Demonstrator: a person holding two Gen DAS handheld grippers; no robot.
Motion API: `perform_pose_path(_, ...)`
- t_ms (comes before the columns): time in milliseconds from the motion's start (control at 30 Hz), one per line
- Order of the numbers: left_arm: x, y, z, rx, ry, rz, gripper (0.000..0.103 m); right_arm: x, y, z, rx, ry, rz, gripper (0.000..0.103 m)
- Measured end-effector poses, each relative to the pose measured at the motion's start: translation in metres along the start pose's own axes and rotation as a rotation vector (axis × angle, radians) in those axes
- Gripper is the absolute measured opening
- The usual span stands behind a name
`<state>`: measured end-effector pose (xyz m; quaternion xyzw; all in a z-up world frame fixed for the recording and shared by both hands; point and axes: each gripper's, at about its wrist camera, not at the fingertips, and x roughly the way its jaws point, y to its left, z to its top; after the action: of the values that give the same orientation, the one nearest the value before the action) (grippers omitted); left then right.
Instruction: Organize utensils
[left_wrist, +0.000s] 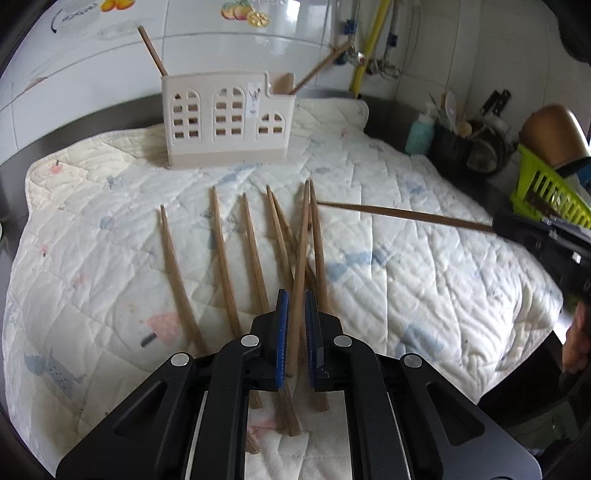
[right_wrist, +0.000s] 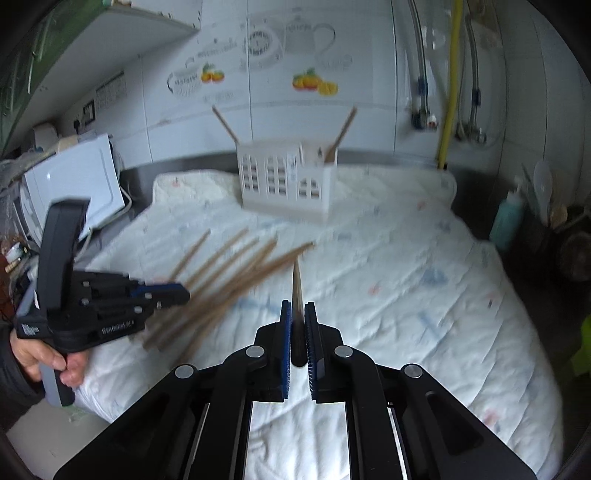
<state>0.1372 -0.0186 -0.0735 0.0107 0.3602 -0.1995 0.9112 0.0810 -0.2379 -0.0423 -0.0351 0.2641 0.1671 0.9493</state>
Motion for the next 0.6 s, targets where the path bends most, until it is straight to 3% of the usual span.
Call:
perform_pose_path(167,-0.005,0.003,0.007,-0.002,-0.017,0.005,0.007,-0.007,-0.006,0.028,0.000,-0.053,0.022,0.007)
perform_pose_path(300,-0.001,0.001,0.002,0.016,0.014,0.013,0.007,-0.010,-0.009,0.042,0.001,-0.081,0.037,0.007)
perform_pose_path(600,0.010,-0.002,-0.008,0.035,0.057,-0.021,0.015,-0.007,-0.010,0.047,-0.008,-0.075,0.039,0.007)
